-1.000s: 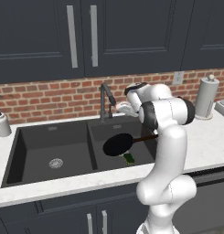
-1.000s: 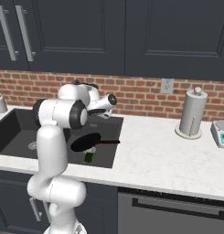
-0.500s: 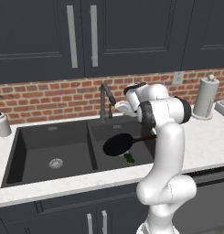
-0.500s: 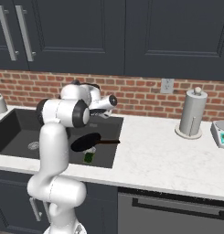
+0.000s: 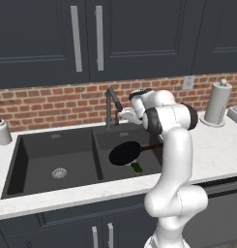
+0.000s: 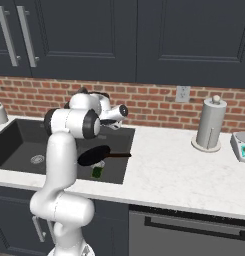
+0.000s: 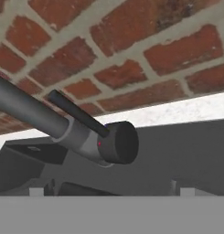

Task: Pick the pan and sponge and place them into the sink. Then turn on the water.

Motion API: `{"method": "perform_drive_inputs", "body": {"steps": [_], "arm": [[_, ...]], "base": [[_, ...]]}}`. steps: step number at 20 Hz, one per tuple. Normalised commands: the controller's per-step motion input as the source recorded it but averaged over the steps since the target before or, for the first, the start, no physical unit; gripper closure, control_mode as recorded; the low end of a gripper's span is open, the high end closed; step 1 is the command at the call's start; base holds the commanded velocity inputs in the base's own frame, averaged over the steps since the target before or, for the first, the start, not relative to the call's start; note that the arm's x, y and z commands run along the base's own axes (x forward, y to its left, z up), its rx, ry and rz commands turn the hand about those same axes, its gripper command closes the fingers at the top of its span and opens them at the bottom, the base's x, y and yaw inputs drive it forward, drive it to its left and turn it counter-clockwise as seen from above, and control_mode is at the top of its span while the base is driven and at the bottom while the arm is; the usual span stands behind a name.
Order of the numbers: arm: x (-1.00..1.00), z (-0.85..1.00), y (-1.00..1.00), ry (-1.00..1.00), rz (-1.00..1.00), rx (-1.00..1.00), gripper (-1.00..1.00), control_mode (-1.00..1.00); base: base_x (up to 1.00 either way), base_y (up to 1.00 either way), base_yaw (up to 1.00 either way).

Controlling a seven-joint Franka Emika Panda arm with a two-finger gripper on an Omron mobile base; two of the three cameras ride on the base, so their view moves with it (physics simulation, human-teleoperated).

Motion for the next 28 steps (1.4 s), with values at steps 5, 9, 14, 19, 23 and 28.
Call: {"method": "perform_drive_inputs", "body": {"steps": [5,9,14,19,23,28], "arm": [[0.23,-0.05,0.09,0.02,0.00,0.01,-1.00,-1.00],[0.28,-0.08,0.09,0.04,0.00,0.00,-1.00,-1.00],[0.27,-0.14,0.08,0.03,0.00,0.00,-1.00,-1.00],[0.20,-0.15,0.06,0.00,0.00,0.00,-1.00,-1.00],[0.27,-0.17,0.08,0.01,-0.01,0.00,-1.00,-1.00],[0.30,-0.15,0.02,0.01,-0.01,0.01,-1.00,-1.00]], "base": [[0.00,0.00,0.00],[0.00,0.00,0.00],[0.00,0.00,0.00],[0.00,0.00,0.00],[0.00,0.00,0.00],[0.00,0.00,0.00]]}}
